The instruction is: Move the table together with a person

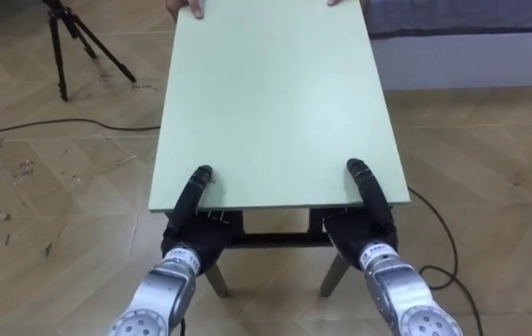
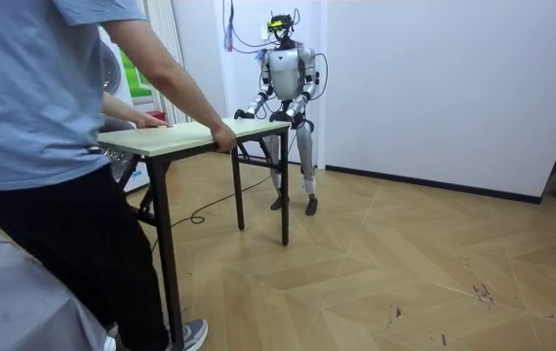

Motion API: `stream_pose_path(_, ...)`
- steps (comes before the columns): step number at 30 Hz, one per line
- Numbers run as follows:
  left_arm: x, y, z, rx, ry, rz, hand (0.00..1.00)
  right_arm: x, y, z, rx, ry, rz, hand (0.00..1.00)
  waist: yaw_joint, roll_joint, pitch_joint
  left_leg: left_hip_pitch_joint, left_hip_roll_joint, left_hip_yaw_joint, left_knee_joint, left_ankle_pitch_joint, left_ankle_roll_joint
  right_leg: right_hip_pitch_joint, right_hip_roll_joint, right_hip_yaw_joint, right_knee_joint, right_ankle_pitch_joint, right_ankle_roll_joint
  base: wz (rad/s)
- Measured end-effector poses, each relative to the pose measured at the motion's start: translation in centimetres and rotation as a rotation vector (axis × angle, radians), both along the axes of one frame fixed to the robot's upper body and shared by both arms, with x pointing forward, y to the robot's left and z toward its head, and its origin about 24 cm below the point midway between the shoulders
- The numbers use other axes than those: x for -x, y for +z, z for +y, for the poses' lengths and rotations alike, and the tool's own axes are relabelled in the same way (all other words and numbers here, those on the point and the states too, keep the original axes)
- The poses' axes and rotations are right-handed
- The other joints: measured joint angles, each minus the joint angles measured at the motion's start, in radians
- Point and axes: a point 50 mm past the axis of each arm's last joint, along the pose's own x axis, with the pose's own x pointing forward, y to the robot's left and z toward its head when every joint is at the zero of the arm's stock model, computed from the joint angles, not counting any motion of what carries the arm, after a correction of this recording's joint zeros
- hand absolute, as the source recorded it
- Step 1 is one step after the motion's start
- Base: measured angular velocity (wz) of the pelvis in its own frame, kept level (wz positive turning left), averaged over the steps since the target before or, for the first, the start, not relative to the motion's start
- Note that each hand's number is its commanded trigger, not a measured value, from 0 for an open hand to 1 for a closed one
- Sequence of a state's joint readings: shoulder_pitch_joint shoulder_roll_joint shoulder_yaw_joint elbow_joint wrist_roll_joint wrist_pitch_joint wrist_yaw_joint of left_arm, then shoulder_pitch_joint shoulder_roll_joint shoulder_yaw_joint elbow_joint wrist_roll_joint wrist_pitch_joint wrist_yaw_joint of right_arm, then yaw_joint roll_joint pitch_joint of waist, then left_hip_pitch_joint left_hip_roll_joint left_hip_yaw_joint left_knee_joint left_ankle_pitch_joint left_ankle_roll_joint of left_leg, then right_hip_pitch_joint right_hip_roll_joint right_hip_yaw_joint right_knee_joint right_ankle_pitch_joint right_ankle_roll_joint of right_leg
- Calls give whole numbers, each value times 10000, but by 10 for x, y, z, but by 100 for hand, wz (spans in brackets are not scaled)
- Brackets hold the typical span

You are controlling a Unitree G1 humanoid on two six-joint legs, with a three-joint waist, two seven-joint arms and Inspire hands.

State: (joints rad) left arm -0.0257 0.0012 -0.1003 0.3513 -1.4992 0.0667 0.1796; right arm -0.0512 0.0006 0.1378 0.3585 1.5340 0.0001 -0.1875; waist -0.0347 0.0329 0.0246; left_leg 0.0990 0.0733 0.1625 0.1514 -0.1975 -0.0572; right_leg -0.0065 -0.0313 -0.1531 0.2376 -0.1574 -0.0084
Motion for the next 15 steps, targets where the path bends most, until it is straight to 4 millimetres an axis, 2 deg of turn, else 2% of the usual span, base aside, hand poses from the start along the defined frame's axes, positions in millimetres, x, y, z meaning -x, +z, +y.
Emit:
stream_pose_path(3,3,-1,0,34,-132,-80,100,4,1,-2,5,-25,-59,100,120,6,-5,-2,13,23,5,0,0,-16,17,11,1,0,0,-6)
stream_pose_path(9,21,-2,1,7,-316,-152,100,23,0,-4,-74,-6,-197,100,73,5,-11,-37,29,32,10,0,0,-35,30,-12,-3,0,0,0)
stream_pose_path(13,31,-4,0,-40,-413,-48,100,34,-4,-6,11,-5,-248,100,57,-23,-81,2,32,25,7,0,-1,26,34,3,-13,0,0,2)
stream_pose_path(15,33,-4,0,-133,-458,-82,100,36,-5,-6,150,40,-294,100,65,-40,-91,-3,33,26,5,0,-1,24,35,7,-13,0,0,2)
